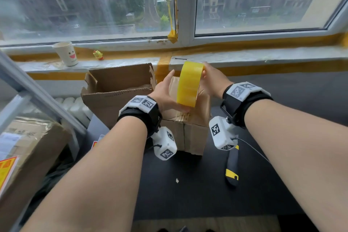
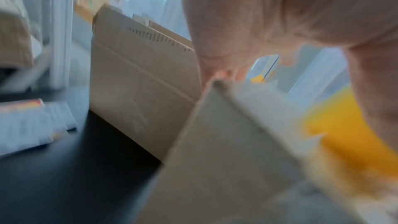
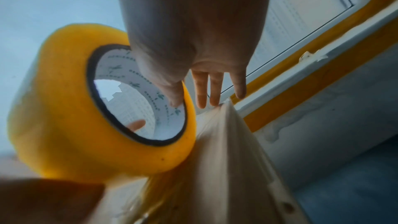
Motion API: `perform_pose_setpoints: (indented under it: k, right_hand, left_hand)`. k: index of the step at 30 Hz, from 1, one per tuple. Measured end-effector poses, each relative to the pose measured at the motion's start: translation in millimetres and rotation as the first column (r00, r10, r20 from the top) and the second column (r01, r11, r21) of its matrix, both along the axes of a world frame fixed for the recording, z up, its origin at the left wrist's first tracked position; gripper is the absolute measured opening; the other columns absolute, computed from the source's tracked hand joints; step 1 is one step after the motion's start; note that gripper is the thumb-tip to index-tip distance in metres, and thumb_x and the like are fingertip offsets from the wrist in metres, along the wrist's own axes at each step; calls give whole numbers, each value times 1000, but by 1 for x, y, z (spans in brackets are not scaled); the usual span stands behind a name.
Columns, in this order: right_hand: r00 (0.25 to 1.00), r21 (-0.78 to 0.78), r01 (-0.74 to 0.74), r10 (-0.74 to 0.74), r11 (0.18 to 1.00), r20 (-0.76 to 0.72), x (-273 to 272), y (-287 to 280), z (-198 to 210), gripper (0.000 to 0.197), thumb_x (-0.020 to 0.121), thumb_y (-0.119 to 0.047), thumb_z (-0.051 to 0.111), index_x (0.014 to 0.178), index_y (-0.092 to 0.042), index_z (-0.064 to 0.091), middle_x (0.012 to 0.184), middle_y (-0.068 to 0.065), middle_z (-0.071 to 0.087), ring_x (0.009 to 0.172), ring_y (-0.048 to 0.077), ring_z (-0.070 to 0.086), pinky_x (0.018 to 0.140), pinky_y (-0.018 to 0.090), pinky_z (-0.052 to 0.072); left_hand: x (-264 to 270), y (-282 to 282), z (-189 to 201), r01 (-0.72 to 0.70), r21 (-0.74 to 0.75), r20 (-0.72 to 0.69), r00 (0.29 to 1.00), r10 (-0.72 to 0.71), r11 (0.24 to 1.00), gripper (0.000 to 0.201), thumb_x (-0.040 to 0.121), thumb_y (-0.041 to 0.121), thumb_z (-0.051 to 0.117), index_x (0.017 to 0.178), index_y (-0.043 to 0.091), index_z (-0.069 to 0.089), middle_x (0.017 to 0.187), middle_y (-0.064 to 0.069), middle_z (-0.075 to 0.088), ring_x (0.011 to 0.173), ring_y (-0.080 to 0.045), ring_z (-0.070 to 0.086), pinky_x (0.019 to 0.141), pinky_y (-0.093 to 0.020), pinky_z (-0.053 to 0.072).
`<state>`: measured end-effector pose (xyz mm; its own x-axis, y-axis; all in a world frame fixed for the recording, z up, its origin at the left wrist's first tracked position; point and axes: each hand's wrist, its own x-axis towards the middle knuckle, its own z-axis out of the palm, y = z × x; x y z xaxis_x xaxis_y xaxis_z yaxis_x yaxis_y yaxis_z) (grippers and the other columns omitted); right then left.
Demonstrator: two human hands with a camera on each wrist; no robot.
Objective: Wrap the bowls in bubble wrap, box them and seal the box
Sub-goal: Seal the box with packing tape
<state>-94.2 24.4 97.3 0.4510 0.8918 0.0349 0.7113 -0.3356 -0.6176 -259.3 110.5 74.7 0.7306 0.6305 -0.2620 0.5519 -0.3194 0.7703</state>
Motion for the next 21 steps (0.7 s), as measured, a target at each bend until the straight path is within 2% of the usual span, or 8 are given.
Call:
perform_pose_setpoints:
  k: [3,6,8,12,14,16,19,21]
  right_hand:
    - [997,2,75,-75,997,16,4,-11,4,34,93,-21,55,127,-14,55,120,10,64,109,31,58,85,34,44]
    - [992,32,115,-113,993,-53,13,-22,2,27,86,-13,64,113,-15,65,112,7,66,105,29,62,88,43,51]
    - [957,56,179,-160,982,-243,19,-29,-1,34,81,4,63,105,-20,67,107,7,65,97,28,65,81,46,57]
    - [822,86,450,-374,889,-430,23,-40,-18,30,87,10,51,87,-17,64,92,11,64,69,22,64,69,40,60]
    - [754,17,578,-526,816,-392,29,-54,-43,29,83,4,55,74,-23,62,81,5,66,68,22,67,71,44,60]
    - [708,-91,648,-642,756,-294,32,-71,-73,20,77,-4,58,68,-21,64,84,5,71,82,29,70,80,46,59]
    - [672,-258,687,-729,679,-127,20,-97,-108,11,80,-10,62,82,-17,71,103,7,72,99,32,66,90,35,53]
    - [646,-353,690,-757,632,-93,11,-111,-126,15,80,-14,67,91,-7,73,102,11,72,95,35,66,86,36,54]
  left_hand:
    - [7,-2,8,55,-37,75,996,-52,998,112,30,47,95,130,43,46,136,7,53,129,-17,47,107,-51,38]
    - [12,-3,13,80,5,70,994,-81,997,94,35,41,91,120,42,52,140,2,44,132,-20,41,107,-50,39]
    - [15,-3,16,137,20,57,989,-138,990,77,38,39,90,110,36,61,140,1,39,129,-21,43,105,-47,42]
    - [15,-6,16,216,-48,59,975,-213,975,25,69,18,85,90,26,74,143,-1,46,125,-11,47,100,-16,39]
    - [14,-6,10,214,-77,135,970,-202,974,26,76,10,80,101,12,73,139,-1,52,106,-2,53,74,2,37]
    - [15,-6,4,210,-74,203,960,-191,975,30,78,6,76,107,2,70,136,0,54,91,6,53,63,8,34]
    - [16,-8,-1,185,-69,252,954,-162,980,26,77,6,77,102,5,70,136,-3,55,104,-3,59,76,1,40]
    - [15,-11,-3,158,-70,276,952,-133,985,21,75,6,78,90,18,70,137,-6,55,120,-15,55,86,-9,43]
